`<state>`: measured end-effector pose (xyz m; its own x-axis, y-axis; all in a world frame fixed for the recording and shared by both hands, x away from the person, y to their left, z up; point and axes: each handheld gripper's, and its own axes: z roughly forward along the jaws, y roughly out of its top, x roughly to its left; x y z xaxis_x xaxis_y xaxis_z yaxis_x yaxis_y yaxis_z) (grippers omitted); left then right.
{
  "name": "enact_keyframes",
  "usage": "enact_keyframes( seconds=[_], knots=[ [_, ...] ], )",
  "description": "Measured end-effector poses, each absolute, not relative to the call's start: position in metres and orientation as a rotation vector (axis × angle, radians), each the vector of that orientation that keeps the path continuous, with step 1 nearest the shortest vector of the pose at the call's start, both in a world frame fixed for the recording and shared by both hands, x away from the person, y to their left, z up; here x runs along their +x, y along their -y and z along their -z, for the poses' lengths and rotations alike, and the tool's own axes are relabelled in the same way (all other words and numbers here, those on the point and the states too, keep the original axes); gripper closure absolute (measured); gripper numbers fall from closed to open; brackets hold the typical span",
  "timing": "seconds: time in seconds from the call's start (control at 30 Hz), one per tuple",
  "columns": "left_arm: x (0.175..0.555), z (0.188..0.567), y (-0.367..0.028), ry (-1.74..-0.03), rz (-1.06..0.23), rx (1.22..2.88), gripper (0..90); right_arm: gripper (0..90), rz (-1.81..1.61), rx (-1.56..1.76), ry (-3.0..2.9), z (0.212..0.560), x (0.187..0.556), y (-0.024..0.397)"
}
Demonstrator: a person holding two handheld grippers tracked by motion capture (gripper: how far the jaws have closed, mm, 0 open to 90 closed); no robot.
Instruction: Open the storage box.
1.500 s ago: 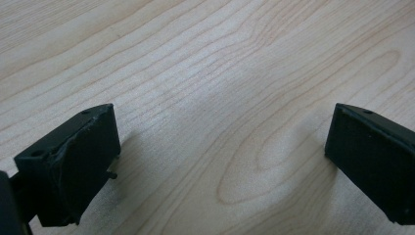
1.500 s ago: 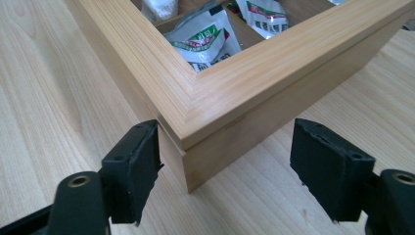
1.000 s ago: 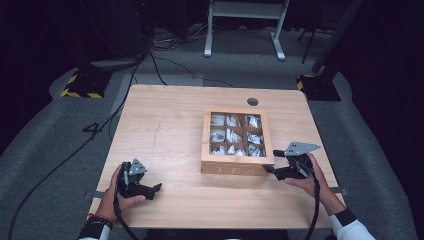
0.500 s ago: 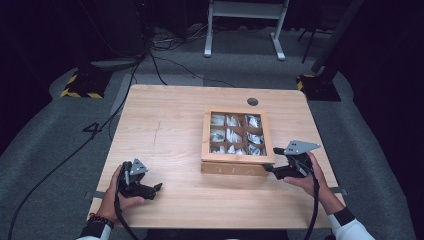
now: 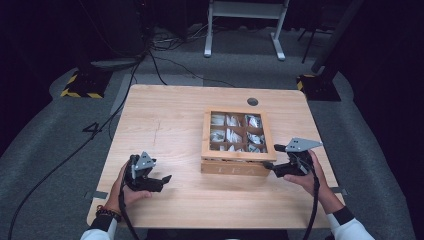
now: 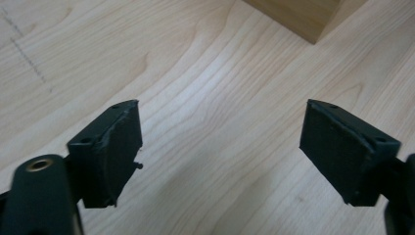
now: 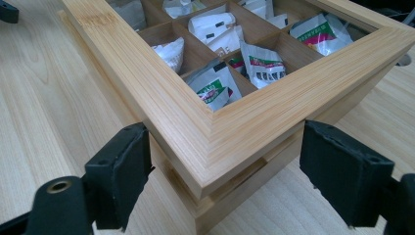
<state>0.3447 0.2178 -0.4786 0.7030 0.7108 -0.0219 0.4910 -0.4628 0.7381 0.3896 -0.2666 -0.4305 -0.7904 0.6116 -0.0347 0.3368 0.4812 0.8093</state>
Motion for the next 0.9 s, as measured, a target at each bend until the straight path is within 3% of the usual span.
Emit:
enact_keyframes(
  seconds=[0.9],
  knots=[
    [0.384,0.431,-0.131,-0.700,-0.497,2.123,19.8,16.9,-1.254,0.834,-2.383,0.417,0.393,0.265]
  ],
)
